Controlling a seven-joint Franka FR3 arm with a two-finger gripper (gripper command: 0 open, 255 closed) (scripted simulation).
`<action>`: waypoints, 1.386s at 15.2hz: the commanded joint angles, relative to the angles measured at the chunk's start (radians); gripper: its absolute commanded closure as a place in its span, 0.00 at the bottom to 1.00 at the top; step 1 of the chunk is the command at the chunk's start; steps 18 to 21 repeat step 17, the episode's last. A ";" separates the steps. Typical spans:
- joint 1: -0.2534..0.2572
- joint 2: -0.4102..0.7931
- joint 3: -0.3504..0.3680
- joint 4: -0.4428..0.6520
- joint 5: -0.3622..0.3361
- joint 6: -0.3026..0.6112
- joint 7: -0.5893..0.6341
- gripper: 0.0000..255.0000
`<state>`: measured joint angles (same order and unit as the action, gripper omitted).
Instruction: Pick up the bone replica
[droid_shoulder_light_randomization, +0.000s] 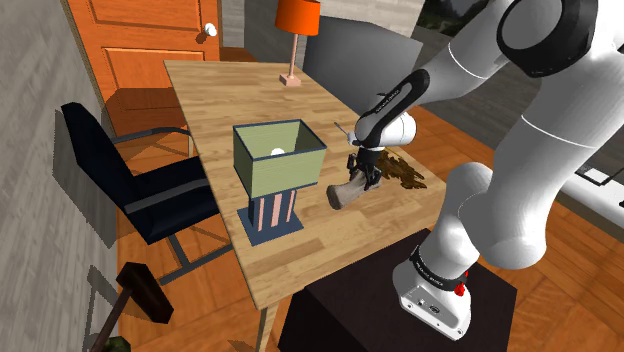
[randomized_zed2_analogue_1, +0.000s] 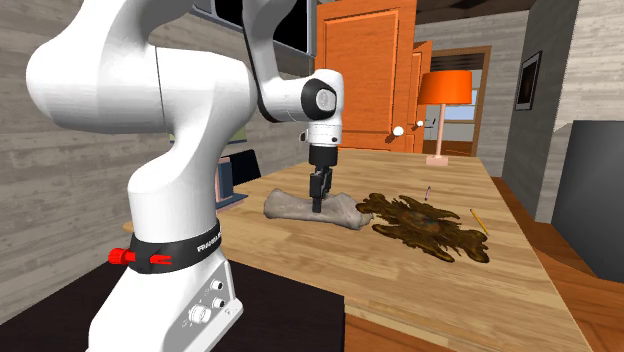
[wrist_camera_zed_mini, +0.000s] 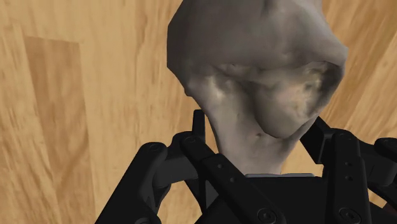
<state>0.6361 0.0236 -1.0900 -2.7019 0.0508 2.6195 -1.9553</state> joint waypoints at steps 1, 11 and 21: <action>0.000 -0.038 -0.014 -0.001 -0.070 -0.016 0.049 1.00; -0.146 -0.298 0.092 0.026 -0.392 -0.220 0.287 1.00; -0.187 -0.371 0.142 0.043 -0.431 -0.303 0.321 1.00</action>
